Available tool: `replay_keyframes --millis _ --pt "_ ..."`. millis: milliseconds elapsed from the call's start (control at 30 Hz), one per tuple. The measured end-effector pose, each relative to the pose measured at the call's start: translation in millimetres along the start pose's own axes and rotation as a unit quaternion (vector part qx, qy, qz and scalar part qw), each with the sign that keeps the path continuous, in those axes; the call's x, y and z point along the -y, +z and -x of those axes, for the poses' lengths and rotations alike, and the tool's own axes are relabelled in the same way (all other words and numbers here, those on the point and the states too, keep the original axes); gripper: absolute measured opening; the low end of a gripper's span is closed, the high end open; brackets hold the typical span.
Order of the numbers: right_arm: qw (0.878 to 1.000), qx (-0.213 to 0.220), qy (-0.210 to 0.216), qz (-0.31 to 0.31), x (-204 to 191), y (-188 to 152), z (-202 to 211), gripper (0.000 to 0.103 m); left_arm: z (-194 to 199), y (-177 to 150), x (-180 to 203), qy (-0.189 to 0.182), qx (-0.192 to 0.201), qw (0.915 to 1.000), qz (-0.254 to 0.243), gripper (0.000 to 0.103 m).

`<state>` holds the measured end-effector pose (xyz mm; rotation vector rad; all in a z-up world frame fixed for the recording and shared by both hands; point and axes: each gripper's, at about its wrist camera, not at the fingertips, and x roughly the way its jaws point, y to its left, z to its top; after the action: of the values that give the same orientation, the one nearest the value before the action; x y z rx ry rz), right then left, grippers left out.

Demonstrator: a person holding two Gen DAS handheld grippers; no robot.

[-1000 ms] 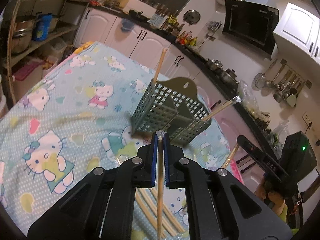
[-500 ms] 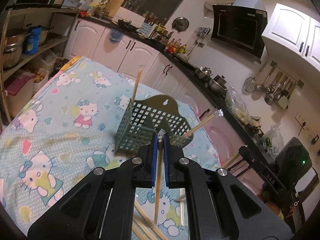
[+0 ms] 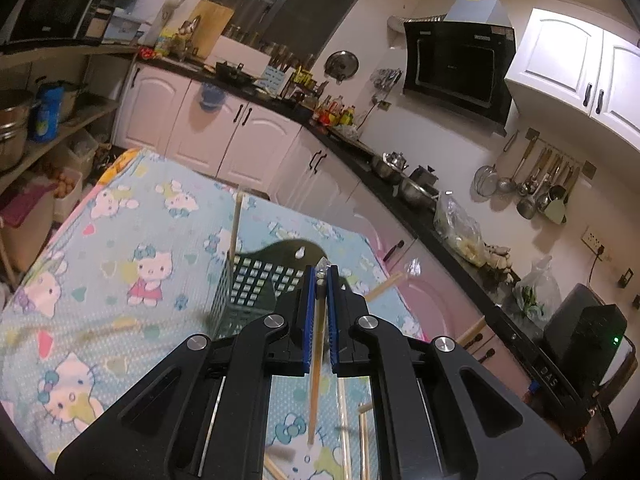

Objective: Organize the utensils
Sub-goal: 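Lift both held chopsticks and carry them above the green caddy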

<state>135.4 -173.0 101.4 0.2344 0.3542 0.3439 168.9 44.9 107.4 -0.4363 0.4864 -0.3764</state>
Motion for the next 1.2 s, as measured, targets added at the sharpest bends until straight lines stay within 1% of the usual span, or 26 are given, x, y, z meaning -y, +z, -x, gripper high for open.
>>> replay_keyframes --millis 300,467,633,800,1000,1100,1200 --pt "0.999 0.029 0.009 0.012 -14 26 0 0.011 3 34 10 0.003 0.036 0.9993 -0.011 0.001" --pt "0.999 0.046 0.017 0.013 -20 41 -5 0.011 8 54 12 0.014 0.064 0.9977 -0.018 0.001" --pt "0.997 0.066 0.022 0.021 -27 56 -12 0.011 14 71 14 0.030 0.105 0.9938 -0.017 0.001" --pt "0.996 0.085 0.031 0.024 -31 68 -19 0.011 16 85 18 0.048 0.151 0.9872 -0.020 0.001" --pt "0.993 0.107 0.030 0.035 -33 73 -35 0.011 7 87 20 0.066 0.181 0.9808 -0.027 0.001" --pt "0.992 0.118 0.017 0.050 -34 70 -43 0.011 1 85 20 0.070 0.182 0.9803 -0.032 0.002" --pt "0.991 0.118 0.009 0.057 -30 66 -58 0.011 -10 80 16 0.073 0.182 0.9802 -0.031 0.002"
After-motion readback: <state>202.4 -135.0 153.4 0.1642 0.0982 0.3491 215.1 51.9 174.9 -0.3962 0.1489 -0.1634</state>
